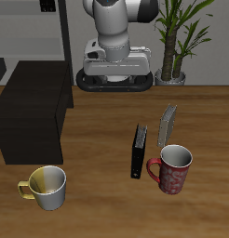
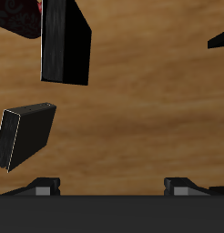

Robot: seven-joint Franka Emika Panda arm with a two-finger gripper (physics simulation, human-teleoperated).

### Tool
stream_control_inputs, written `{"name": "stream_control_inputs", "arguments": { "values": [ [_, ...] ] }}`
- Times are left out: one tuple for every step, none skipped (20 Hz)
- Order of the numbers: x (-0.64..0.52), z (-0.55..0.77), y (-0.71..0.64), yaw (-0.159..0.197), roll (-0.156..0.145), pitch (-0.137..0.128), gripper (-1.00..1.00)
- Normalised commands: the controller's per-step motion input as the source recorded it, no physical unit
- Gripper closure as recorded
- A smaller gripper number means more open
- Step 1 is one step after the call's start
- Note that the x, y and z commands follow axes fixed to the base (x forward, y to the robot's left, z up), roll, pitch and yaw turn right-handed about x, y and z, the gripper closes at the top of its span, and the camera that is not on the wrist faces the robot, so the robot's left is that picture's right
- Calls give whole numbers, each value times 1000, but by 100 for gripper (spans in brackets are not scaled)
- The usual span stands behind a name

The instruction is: Place the yellow book flat on top of the shelf

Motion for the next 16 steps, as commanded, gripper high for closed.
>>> {"name": "stream_control_inputs", "arguments": {
  "values": [
    [39, 32, -68, -15, -35, 1, -100],
    [21, 28, -57, -70, -4, 44, -100],
    [-26, 41, -20, 12, -11, -26, -100],
    [-16, 32, 10, -4, -15, -9, -100],
    [-16, 9, -7, 0, 0, 0, -100],
    [2, 28, -42, -47, -71, -18, -100],
    [-51, -60, 104, -30, -4, 20, -100],
    [3, -37, 61, -11, -44, 5, -100],
    [-8, -29, 135, -41, -88, -38, -100],
    [-120, -160, 392, -46, 62, 12, -100],
    [-1, -52, 115, 11, -93, -36, -100],
    [-84, -138, 372, -109, -138, -68, -100],
    [-94, -128, 516, -3, 71, -30, -100],
    [-21, -198, 438, -59, 14, 34, -100],
    [-74, -110, 360, -40, -31, -11, -100],
    [-69, -88, 396, -37, 14, -8, -100]
  ]
}}
